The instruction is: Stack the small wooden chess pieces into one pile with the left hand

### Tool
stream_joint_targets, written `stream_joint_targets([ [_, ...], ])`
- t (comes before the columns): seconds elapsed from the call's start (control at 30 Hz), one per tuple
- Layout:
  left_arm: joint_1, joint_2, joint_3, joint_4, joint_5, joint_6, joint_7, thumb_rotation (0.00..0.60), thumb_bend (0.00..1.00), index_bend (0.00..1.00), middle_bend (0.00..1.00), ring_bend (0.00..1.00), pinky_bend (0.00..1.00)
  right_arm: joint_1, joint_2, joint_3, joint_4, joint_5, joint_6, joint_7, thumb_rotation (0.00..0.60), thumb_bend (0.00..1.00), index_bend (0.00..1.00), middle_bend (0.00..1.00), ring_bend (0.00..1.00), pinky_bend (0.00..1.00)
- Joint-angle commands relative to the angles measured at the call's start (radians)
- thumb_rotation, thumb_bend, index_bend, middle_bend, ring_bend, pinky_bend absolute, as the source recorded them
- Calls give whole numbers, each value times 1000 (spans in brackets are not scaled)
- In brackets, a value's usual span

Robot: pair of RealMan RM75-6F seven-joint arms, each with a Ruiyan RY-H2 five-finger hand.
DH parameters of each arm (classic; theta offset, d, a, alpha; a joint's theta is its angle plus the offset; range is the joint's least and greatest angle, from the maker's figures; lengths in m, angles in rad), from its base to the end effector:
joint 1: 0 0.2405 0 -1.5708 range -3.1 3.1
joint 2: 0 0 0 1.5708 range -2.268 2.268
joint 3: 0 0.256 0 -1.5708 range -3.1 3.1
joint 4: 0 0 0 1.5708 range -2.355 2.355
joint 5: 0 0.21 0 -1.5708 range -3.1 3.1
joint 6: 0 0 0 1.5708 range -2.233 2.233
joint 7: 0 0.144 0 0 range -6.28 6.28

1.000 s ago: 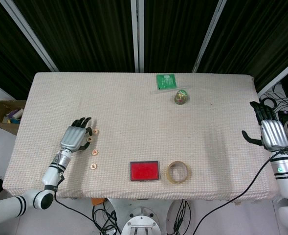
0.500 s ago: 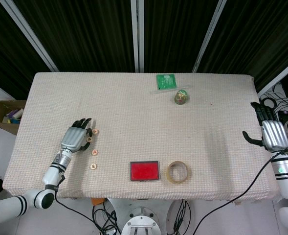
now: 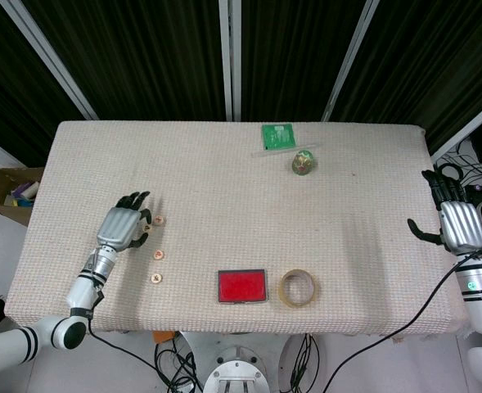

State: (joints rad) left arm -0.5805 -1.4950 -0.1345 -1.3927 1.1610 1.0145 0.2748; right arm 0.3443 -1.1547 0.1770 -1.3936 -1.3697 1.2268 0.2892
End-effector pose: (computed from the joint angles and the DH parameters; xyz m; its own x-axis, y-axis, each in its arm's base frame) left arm -0.2308 0.3281 0.0127 0.4672 0.2465 0.8491 0.8806 -0.2158 -0.4219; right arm -0.3083 -0.2962 0.1697 0.2481 -0.0052 0.9687 -0.9667 -0.0670 0.2472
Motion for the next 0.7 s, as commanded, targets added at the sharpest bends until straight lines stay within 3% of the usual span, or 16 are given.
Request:
stream_joint_targets([
  [0.03, -22, 6, -29, -1, -15, -15, -5, 600, 407, 536, 51, 22, 125, -1, 1, 0, 0, 0, 1, 0, 600, 262, 0, 75, 0, 0],
  [0.33, -97, -38, -67, 85, -119, -134, 10, 600, 397, 532, 51, 22, 125, -6, 7, 2, 0, 3, 4, 3, 600, 261, 0, 75, 0, 0],
  [0.7, -94, -42, -50, 94, -126, -126, 1, 600, 394, 519, 51, 22, 125, -4, 1, 3, 4, 4, -1, 4, 600, 261, 0, 78, 0, 0],
])
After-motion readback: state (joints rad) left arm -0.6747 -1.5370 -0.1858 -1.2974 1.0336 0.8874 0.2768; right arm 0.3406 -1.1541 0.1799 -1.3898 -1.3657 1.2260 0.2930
